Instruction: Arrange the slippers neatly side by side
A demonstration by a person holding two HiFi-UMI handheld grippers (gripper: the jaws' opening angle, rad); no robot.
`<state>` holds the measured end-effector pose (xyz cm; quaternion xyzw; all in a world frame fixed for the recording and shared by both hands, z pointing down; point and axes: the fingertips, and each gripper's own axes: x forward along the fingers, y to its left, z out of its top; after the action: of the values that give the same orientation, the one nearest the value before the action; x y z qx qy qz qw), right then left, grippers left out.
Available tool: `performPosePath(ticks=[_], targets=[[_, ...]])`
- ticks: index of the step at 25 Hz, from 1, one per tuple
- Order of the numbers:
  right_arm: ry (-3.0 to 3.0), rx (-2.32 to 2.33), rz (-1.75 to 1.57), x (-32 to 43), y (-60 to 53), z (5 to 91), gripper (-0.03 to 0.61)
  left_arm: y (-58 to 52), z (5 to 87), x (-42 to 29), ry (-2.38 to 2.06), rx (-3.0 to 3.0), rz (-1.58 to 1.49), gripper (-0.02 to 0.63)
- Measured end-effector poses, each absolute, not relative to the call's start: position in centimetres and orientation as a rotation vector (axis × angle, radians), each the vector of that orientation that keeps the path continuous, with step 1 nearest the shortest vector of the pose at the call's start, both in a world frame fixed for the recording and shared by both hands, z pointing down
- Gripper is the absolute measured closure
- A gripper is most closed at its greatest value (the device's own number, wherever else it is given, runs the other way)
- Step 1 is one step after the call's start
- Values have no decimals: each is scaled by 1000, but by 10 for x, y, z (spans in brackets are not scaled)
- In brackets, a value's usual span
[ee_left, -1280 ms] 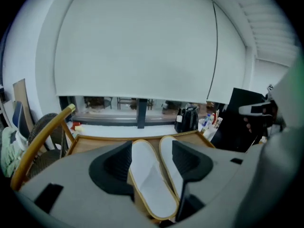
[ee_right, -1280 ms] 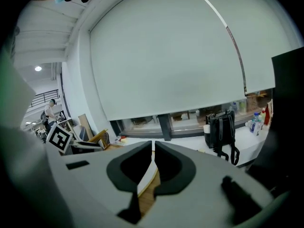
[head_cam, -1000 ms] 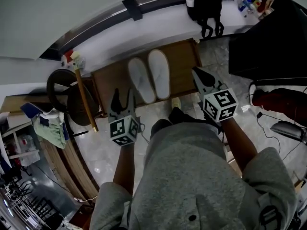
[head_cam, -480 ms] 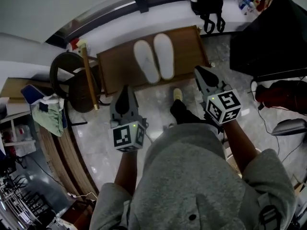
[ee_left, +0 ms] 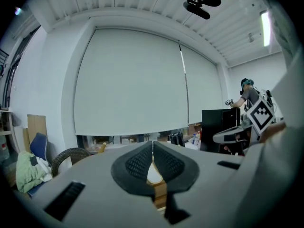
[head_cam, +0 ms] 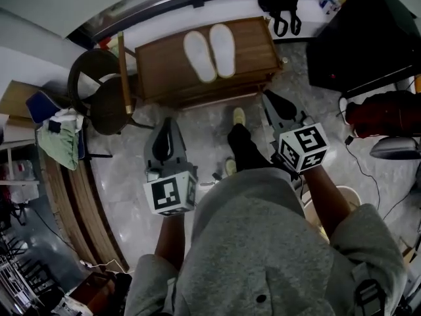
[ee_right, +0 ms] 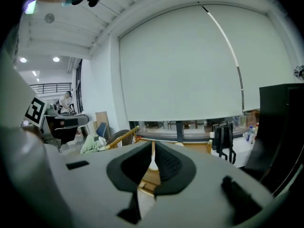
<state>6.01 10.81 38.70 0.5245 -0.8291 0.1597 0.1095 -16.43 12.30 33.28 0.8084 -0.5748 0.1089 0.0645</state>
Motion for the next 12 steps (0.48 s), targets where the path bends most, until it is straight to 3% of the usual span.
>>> performPosePath(ticks=[12], targets=[[-2412, 1585, 412, 60, 149, 367, 543, 162, 321, -161, -1688, 2462, 247, 592]])
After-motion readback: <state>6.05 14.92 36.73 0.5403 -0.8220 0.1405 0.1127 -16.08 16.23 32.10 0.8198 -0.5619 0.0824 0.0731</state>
